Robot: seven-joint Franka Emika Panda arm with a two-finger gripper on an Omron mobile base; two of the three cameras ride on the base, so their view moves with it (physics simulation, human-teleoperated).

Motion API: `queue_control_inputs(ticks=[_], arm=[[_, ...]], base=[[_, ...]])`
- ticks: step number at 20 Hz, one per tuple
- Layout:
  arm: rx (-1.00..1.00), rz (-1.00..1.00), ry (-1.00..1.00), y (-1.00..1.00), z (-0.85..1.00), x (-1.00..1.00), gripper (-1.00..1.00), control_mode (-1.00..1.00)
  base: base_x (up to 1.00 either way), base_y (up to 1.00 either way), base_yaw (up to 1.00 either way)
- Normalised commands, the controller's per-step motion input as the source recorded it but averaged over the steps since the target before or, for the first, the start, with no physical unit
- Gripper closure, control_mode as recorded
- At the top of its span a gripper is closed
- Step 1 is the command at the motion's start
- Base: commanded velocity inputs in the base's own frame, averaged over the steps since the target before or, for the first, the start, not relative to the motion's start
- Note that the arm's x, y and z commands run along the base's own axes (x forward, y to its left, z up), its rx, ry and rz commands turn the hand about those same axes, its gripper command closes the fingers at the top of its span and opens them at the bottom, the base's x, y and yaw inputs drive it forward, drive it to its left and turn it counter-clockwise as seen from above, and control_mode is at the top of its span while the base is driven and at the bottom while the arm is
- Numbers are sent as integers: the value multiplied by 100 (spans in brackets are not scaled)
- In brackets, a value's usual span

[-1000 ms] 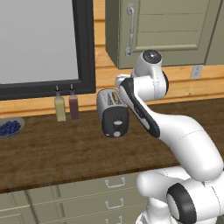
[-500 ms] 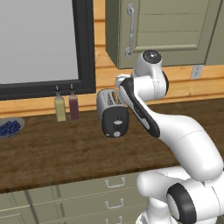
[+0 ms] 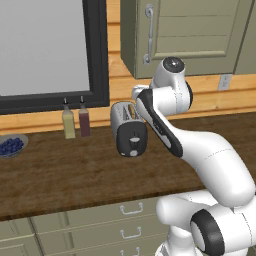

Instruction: Start the toaster. Once the lever pops up, take the bread to the plate on the dining counter.

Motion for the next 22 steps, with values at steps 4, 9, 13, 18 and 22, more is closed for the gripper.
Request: queue_control_inputs(ticks=[4,9,13,18,22], arm=[[0,0,0,0,0,0,-100,-100],[0,0,0,0,0,0,-100,-100],[0,0,0,0,0,0,-100,-100],[0,0,0,0,0,0,-100,-100],[0,0,0,0,0,0,-100,-100]], base=[[0,0,0],[0,0,0],[0,0,0],[0,0,0],[0,0,0]])
